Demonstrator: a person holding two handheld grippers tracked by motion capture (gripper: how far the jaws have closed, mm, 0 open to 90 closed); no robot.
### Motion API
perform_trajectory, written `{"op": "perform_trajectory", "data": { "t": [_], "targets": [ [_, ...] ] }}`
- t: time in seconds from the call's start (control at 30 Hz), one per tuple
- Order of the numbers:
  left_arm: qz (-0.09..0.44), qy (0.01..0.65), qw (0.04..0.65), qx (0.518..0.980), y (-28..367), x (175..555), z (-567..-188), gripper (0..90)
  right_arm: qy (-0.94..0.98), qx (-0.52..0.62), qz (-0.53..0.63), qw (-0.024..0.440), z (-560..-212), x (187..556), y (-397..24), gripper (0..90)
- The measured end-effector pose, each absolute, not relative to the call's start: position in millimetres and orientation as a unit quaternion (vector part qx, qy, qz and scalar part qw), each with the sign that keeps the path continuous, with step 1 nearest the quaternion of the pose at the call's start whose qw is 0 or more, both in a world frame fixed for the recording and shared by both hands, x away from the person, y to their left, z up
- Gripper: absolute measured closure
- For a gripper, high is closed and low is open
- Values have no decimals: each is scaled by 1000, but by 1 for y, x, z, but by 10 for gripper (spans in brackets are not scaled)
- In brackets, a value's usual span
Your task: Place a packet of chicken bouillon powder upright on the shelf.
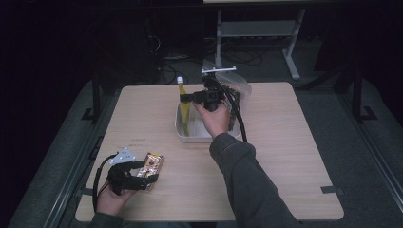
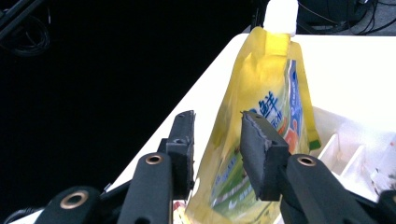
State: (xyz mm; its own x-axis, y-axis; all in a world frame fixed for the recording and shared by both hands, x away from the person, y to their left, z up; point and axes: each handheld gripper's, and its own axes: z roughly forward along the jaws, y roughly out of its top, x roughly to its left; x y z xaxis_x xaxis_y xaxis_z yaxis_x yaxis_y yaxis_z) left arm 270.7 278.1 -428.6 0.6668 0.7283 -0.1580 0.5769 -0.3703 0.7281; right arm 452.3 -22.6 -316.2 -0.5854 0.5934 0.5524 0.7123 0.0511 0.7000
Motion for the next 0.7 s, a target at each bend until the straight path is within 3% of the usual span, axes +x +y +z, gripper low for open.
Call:
{"op": "perform_trajectory", "data": {
  "t": [0.7],
  "targets": [
    [114, 421, 362, 824, 281, 272, -436, 188, -738, -421, -519, 90, -311, 420, -48, 593]
  ]
}}
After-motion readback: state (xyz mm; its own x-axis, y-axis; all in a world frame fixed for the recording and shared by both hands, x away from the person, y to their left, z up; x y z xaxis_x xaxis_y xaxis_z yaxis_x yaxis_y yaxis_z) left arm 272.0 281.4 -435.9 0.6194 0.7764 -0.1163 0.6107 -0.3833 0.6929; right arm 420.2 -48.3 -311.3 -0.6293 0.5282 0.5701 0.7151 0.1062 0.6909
